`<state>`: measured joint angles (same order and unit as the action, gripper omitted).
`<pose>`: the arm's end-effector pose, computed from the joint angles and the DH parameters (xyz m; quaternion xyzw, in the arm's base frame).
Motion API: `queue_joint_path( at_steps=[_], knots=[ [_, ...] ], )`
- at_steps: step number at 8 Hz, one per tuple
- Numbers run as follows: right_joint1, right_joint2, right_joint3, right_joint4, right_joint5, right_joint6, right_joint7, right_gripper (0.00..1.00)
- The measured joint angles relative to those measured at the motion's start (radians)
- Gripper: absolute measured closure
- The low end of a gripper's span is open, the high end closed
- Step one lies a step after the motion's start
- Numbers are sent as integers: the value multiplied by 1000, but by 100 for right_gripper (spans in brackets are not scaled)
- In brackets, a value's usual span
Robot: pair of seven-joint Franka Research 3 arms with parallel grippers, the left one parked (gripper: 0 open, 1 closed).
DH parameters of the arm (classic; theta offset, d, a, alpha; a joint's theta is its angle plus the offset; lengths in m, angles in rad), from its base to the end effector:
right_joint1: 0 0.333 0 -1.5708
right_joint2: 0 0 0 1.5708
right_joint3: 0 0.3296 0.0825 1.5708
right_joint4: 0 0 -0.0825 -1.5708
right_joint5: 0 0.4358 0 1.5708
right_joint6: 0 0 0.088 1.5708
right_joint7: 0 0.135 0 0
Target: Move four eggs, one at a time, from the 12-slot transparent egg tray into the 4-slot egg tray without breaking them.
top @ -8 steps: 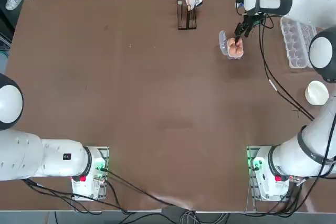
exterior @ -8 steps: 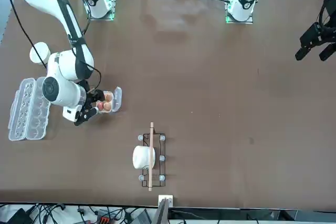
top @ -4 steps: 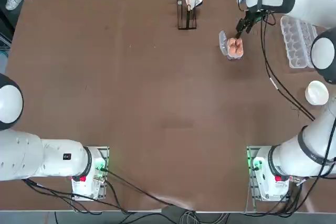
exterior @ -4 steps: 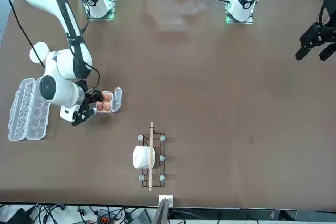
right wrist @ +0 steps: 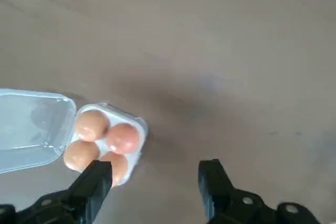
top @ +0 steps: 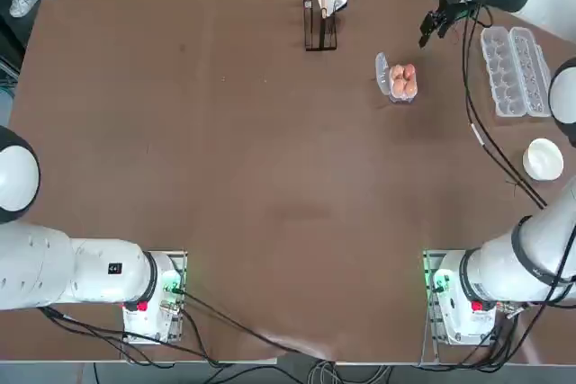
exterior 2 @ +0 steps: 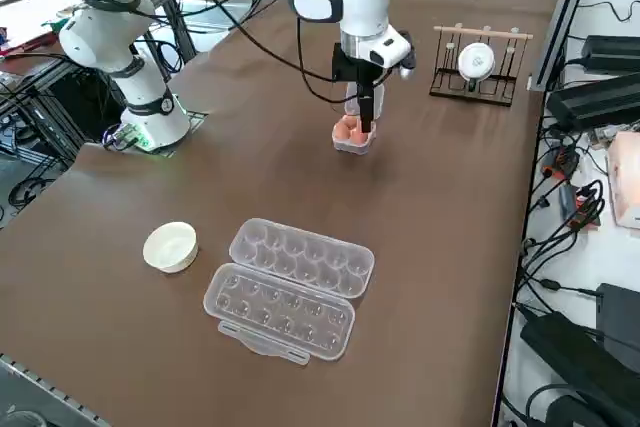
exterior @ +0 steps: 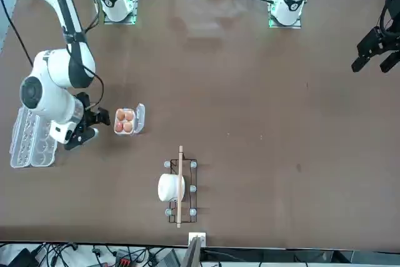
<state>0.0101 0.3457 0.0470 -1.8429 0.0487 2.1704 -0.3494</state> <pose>0.6767 0.0404 0.2937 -0.9820 -0.1868 0.0048 0.0290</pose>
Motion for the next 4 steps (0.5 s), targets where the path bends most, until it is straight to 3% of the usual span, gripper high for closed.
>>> queue_joint_path(
  at_steps=[4],
  knots=[
    [-23,-105,-4,2,0,-109,13,0]
  ],
)
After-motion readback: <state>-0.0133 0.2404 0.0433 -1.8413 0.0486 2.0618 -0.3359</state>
